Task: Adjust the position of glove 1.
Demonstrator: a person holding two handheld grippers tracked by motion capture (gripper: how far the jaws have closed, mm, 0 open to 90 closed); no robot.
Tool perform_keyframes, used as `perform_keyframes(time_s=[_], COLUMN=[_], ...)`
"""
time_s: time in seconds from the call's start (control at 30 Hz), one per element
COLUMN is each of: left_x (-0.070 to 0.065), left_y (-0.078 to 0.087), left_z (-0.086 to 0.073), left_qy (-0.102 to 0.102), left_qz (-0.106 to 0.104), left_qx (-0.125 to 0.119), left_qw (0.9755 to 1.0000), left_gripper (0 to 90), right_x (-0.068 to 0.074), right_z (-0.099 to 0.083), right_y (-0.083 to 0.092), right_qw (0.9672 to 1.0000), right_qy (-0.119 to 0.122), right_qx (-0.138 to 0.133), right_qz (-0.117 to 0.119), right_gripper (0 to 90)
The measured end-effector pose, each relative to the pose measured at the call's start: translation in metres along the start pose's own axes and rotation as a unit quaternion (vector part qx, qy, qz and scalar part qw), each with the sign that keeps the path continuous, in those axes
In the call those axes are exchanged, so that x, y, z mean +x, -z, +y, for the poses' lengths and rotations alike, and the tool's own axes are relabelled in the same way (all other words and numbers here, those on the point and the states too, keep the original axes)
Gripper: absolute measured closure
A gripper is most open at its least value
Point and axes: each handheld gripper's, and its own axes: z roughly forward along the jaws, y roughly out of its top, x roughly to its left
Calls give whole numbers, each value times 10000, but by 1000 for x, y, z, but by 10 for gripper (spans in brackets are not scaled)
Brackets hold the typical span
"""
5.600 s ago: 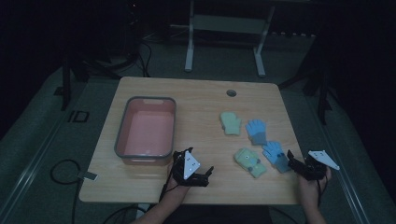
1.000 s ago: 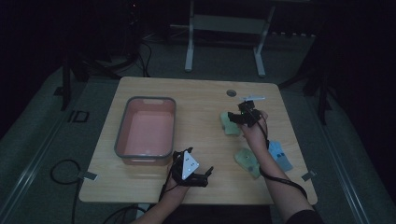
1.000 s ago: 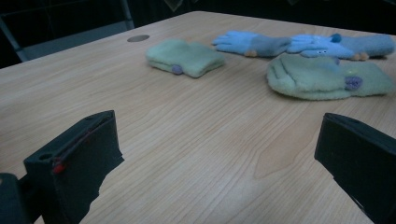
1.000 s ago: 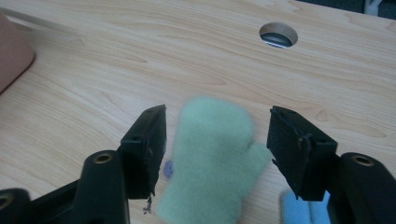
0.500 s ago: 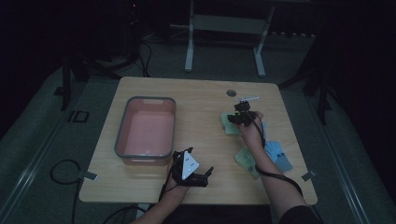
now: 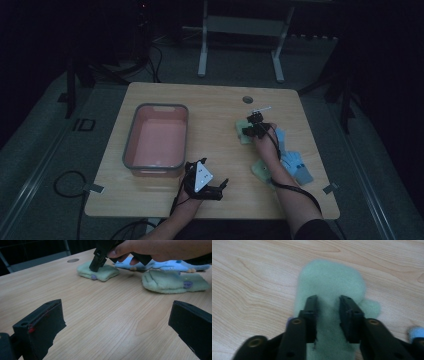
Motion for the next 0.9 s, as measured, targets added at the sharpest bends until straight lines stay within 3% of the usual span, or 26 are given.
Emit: perform_keyframes(time_s=[0.13,0.33,0.53,0.77,0.9], left_x=[0,0,0,-1,-1], left_y=[0,-1,0,-1,-1], left_z=[0,0,0,0,1], left_qy=[9,17,20,-22,-8], left_qz=[11,79,70,70,80], left_qx=[0,34,23,40,57], left_qw=[10000,10000,10000,10000,10000], left_gripper=[2,2,2,2,2], right_x=[0,0,3,13,21], right_z=[-1,1,4,8,8], right_y=[0,4,14,45,62], right_qw=[9999,9997,9998,9993,9995], right_qy=[-90,-216,-186,-228,-126], right_qx=[-45,-69,-48,-264,-304], right_qz=[3,58,87,156,22], right_gripper=[841,862,869,871,872])
